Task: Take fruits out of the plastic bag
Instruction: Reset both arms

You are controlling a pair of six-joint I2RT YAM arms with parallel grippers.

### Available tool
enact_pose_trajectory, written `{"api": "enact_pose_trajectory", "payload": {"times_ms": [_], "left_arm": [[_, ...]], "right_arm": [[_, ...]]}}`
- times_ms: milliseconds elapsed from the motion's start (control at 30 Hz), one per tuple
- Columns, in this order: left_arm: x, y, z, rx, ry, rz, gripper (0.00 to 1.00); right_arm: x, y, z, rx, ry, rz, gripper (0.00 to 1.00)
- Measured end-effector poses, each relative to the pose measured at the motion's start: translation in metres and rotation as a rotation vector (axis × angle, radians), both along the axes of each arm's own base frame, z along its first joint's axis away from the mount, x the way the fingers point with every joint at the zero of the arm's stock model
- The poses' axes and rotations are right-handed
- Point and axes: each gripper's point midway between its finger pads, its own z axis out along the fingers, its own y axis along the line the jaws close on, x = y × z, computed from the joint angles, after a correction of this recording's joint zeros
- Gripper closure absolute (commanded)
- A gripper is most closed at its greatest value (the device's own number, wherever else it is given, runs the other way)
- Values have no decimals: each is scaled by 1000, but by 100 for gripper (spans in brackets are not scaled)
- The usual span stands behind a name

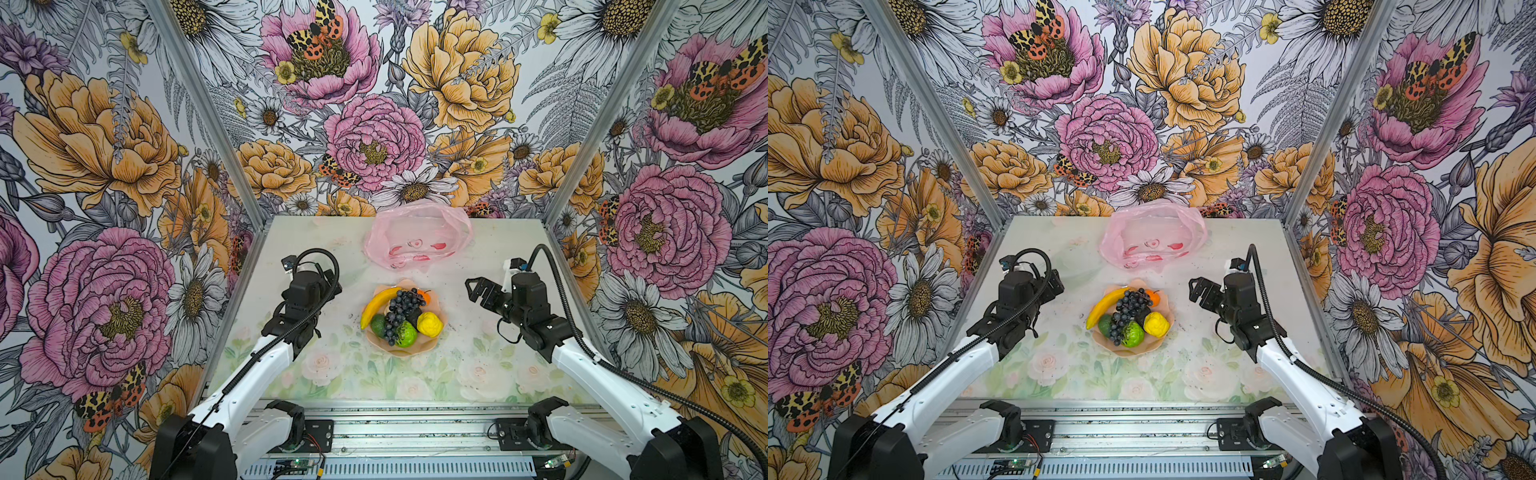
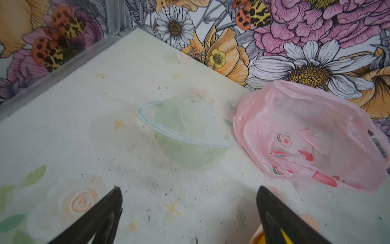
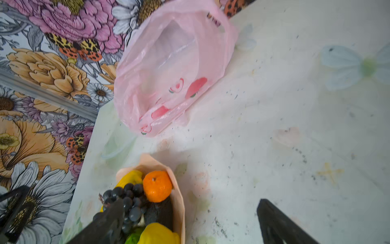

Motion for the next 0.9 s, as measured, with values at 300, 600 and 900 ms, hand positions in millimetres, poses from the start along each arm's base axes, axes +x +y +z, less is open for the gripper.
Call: {"api": "enact_pose_trajectory", "payload": {"times_ms": [300,600,900], "left_arm": [[21,35,-12,290,-88,118,1],[26,52,-45,407,-35,102,1],[36,59,-51,437,-64,60,1]], "right_arm": [[45,-75,35,-371,-119,-218,0],[51,-130,-20,-571,-41,-328,1],[44,-141,-75,-635,-15,-317,0]]}}
